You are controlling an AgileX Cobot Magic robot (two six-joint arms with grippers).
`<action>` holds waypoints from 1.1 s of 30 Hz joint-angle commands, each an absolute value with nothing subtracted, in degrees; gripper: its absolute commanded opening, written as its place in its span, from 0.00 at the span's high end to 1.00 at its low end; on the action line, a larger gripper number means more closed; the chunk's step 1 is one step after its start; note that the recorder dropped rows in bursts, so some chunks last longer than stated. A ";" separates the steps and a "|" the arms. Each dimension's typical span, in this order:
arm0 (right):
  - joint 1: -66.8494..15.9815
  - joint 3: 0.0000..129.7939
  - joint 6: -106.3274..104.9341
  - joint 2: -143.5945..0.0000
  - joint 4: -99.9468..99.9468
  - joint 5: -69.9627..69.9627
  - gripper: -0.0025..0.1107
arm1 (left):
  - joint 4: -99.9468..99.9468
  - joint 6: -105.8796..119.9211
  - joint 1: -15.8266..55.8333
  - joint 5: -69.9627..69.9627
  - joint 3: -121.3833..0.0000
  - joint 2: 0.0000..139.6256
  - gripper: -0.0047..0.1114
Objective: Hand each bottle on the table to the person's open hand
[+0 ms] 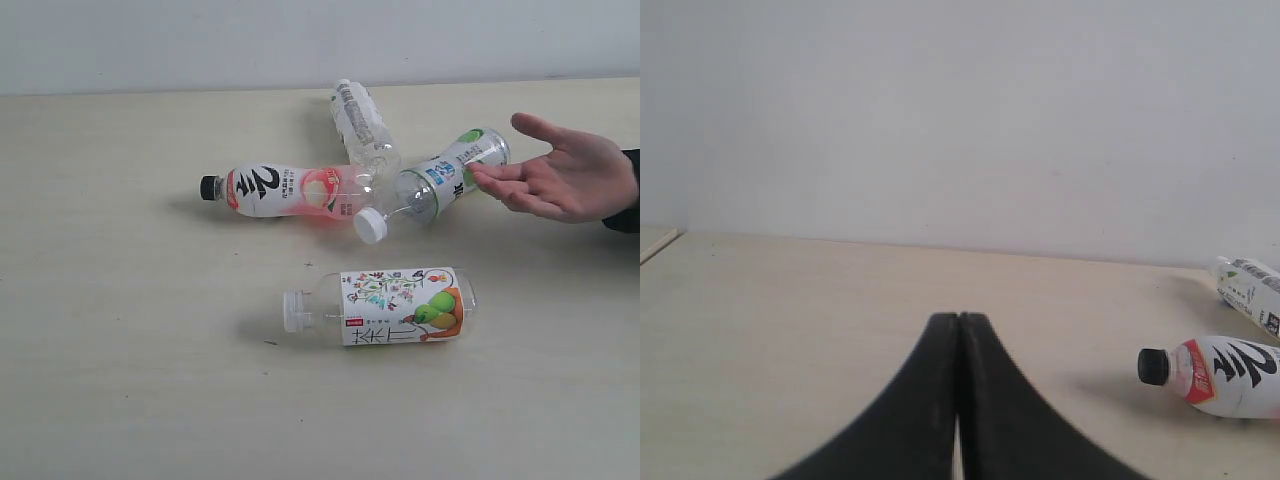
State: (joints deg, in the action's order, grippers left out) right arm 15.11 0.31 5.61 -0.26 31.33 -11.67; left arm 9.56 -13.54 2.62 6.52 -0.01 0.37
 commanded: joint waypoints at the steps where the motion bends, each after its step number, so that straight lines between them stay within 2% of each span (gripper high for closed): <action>1: 15.33 0.00 6.88 0.00 32.53 -20.60 0.96 | 9.96 -13.84 2.97 6.22 0.00 0.00 0.95; 6: 15.33 3.70 13.13 0.00 26.78 -17.99 0.98 | 9.96 -13.84 2.97 6.22 0.00 0.00 0.95; 10: 15.33 14.75 13.16 -4.82 7.56 -3.12 0.98 | 9.96 -13.84 2.97 6.22 0.00 0.00 0.95; 14: 15.33 26.53 11.01 -14.40 0.00 11.29 0.98 | 9.96 -13.84 2.97 6.22 0.00 0.00 0.95; 19: 15.33 39.08 -9.41 -30.47 5.03 29.50 0.98 | 9.96 -13.84 2.97 6.22 0.00 0.00 0.95; 23: 15.33 48.08 -32.48 -48.47 19.33 45.85 0.98 | 9.96 -13.84 2.97 6.22 0.00 0.00 0.95; 25: 14.92 49.96 -37.29 -54.14 21.42 50.60 0.97 | 9.96 -13.84 2.97 6.22 0.00 0.00 0.95; 29: 8.24 52.41 -39.98 -64.87 20.62 56.10 0.85 | 9.96 -13.84 2.97 6.22 0.00 0.00 0.95; 33: -2.38 52.41 -43.42 -73.53 17.18 55.97 0.83 | 9.96 -13.84 2.97 6.22 0.00 0.00 0.95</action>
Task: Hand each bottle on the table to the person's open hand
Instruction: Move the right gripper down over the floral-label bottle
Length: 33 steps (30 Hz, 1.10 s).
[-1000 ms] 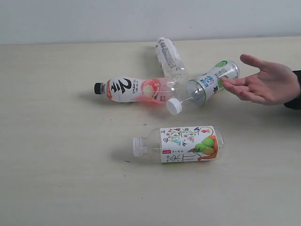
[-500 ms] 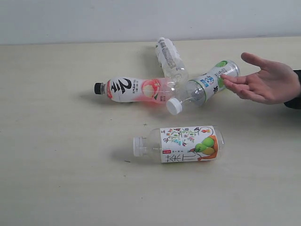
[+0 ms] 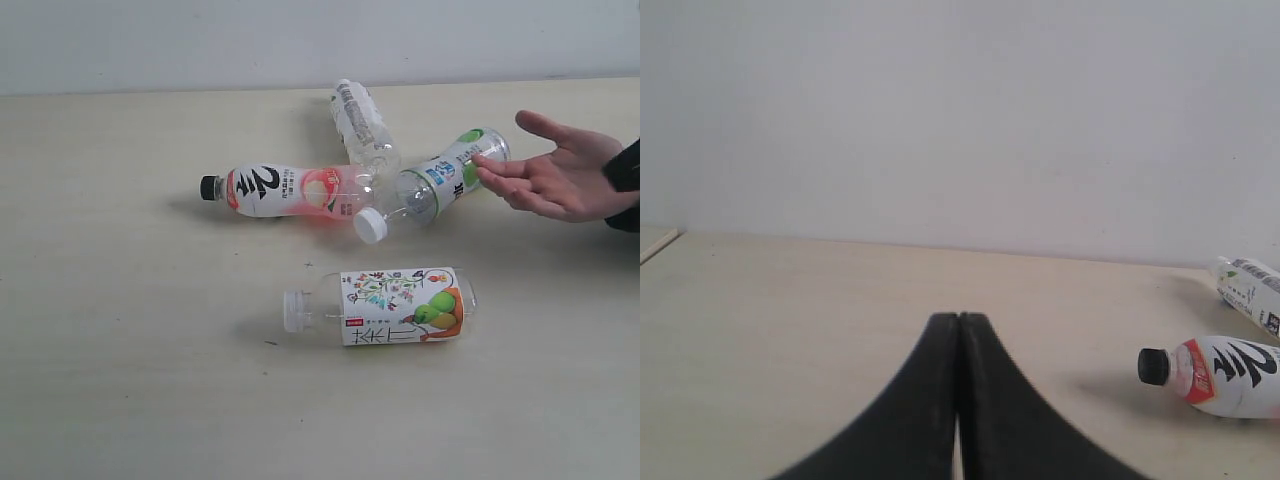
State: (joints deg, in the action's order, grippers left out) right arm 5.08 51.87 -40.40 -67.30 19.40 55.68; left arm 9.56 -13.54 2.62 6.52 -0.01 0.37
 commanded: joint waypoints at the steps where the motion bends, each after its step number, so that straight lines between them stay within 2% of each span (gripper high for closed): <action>1: -4.66 52.41 -43.55 -75.45 16.87 55.81 0.83 | 9.96 -13.84 2.97 6.22 0.00 0.00 0.95; 5: -11.08 52.41 -47.84 -80.15 16.09 55.29 0.80 | 9.96 -13.84 2.97 6.22 0.00 0.00 0.95; 8: -15.24 52.41 -48.87 -83.14 14.99 50.32 0.64 | 9.96 -13.84 2.97 6.22 0.00 0.00 0.95; 11: -16.87 52.41 -48.87 -84.74 13.95 47.58 0.56 | 9.96 -13.84 2.97 6.22 0.00 0.00 0.95; 15: -17.38 52.41 -48.75 -84.59 11.34 41.59 0.54 | 9.96 -13.84 2.97 6.22 0.00 0.00 0.95; 21: -17.38 52.41 -47.20 -83.86 10.99 41.26 0.53 | 9.96 -13.84 2.97 6.22 0.00 0.00 0.95; 27: -17.38 52.41 -46.35 -85.97 9.02 40.12 0.35 | 9.96 -13.84 2.97 6.22 0.00 0.00 0.95; 33: -17.38 52.41 -51.68 -88.39 9.45 38.48 0.34 | 9.96 -13.84 2.97 6.22 0.00 0.00 0.95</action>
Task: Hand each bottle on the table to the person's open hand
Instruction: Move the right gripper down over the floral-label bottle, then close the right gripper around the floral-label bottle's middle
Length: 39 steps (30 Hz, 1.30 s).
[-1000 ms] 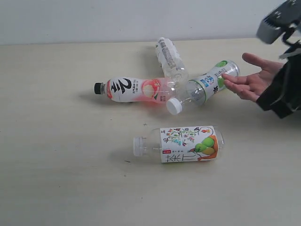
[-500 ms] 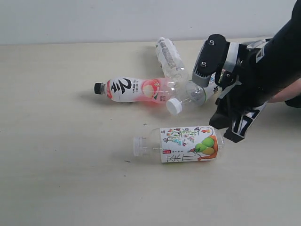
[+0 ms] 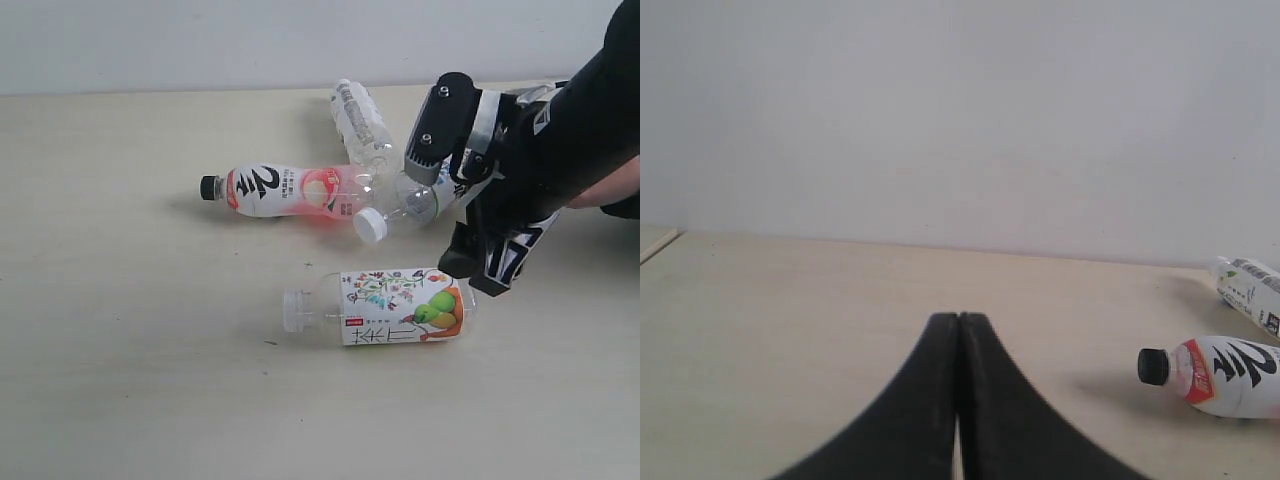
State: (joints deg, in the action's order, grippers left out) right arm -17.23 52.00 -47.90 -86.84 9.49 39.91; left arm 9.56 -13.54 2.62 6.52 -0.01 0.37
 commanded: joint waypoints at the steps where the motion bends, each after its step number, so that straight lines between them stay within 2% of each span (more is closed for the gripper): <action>1: -17.38 52.41 -52.48 -88.71 9.45 38.48 0.34 | 9.96 -13.84 2.97 6.22 0.00 0.00 0.95; 17: -25.36 52.41 -54.97 -96.43 6.28 36.25 0.34 | 9.96 -13.84 2.97 6.22 0.00 0.00 0.95; 23: -25.36 52.41 -54.97 -99.33 6.86 34.57 0.28 | 9.96 -13.84 2.97 6.22 0.00 0.00 0.95; 39: -25.36 52.41 -54.75 -103.28 8.88 31.96 0.29 | 9.96 -13.84 2.97 6.22 0.00 0.00 0.95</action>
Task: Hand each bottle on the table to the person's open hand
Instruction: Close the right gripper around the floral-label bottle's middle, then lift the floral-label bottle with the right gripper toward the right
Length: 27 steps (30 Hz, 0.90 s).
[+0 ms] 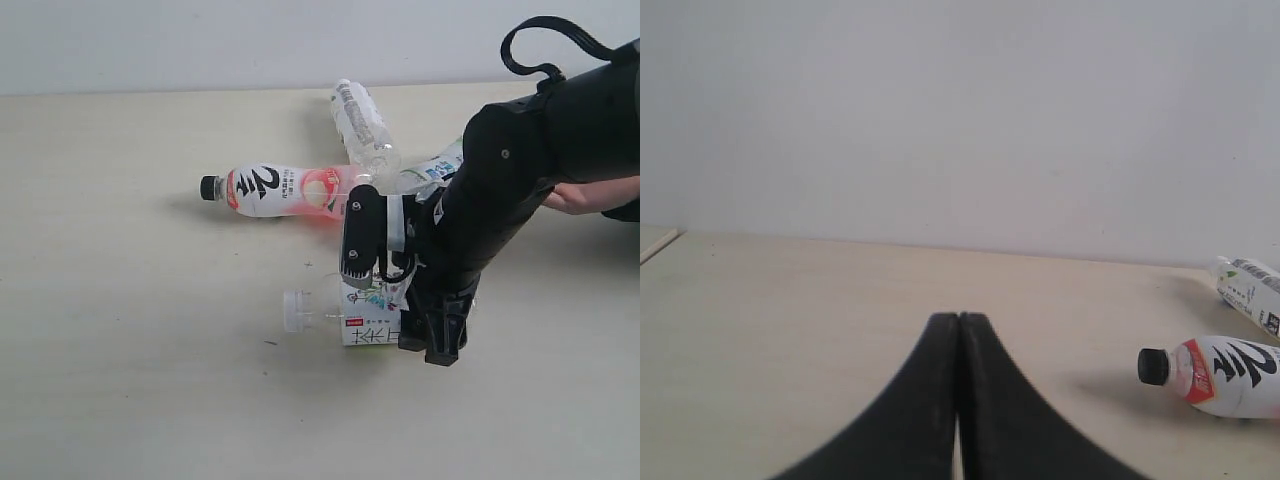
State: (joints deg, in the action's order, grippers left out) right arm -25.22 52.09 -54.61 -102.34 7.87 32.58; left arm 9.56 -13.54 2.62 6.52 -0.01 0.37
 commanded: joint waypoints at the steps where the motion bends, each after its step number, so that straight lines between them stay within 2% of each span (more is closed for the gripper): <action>1: -25.36 52.41 -54.75 -103.41 9.01 31.96 0.29 | 9.96 -13.84 2.97 6.22 0.00 0.00 0.95; 8: -25.36 52.41 -53.73 -104.83 9.01 31.96 0.29 | 9.96 -13.84 2.97 6.22 0.00 0.00 0.95; 11: -25.36 52.41 -53.72 -104.85 9.01 31.96 0.33 | 9.96 -13.84 2.97 6.22 0.00 0.00 0.95; 14: -25.36 52.41 -53.72 -104.85 9.01 32.82 0.45 | 9.96 -13.84 2.97 6.22 0.00 0.00 0.95; 15: -25.36 52.41 -53.72 -104.85 9.01 33.27 0.54 | 9.96 -13.84 2.97 6.22 0.00 0.00 0.95; 18: -25.36 52.41 -53.72 -104.85 9.28 35.31 0.70 | 9.96 -13.84 2.97 6.22 0.00 0.00 0.95; 21: -25.36 52.41 -53.82 -104.26 11.00 35.75 0.98 | 9.96 -13.84 2.97 6.22 0.00 0.00 0.95; 27: -25.36 52.41 -53.82 -97.73 17.55 36.80 0.98 | 9.96 -13.84 2.97 6.22 0.00 0.00 0.95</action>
